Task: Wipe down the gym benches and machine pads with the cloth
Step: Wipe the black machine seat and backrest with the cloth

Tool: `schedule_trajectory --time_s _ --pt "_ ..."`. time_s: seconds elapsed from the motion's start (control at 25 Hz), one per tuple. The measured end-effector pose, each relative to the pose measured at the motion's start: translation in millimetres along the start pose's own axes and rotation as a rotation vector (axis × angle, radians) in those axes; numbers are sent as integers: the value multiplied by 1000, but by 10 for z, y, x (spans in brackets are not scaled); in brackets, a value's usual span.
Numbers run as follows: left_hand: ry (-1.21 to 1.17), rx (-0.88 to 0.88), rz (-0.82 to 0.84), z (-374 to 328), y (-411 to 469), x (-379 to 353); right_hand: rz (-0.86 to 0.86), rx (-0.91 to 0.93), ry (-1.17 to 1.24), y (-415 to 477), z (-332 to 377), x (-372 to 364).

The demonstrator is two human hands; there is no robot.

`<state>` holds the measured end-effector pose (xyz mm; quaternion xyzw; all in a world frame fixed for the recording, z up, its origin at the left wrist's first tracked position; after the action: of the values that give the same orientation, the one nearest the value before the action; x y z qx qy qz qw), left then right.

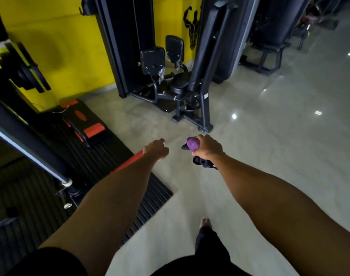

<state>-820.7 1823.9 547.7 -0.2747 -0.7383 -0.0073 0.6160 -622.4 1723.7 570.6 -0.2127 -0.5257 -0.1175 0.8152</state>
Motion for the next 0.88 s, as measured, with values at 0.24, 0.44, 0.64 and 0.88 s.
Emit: schedule_trajectory --time_s 0.24,0.44,0.64,0.88 --pt "-60 145 -30 -173 1244 382 66 96 -13 1609 28 223" --pt "-67 201 -9 -6 2077 559 121 149 -35 2741 412 216" --pt "-61 206 19 385 3224 864 120 154 -19 3875 865 146" --pt "-45 178 68 651 4414 1509 99 136 42 5000 1459 431"
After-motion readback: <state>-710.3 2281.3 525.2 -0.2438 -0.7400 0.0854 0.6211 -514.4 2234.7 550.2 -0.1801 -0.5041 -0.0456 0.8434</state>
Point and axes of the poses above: each hand's wrist, its own y-axis towards the middle knuckle, its own x-axis out of the back of the hand, z = x × y, the point moved 4 cm from there along y, towards the middle knuckle, and after that the axes turned 4 degrees about y, right-handed, at the moved point
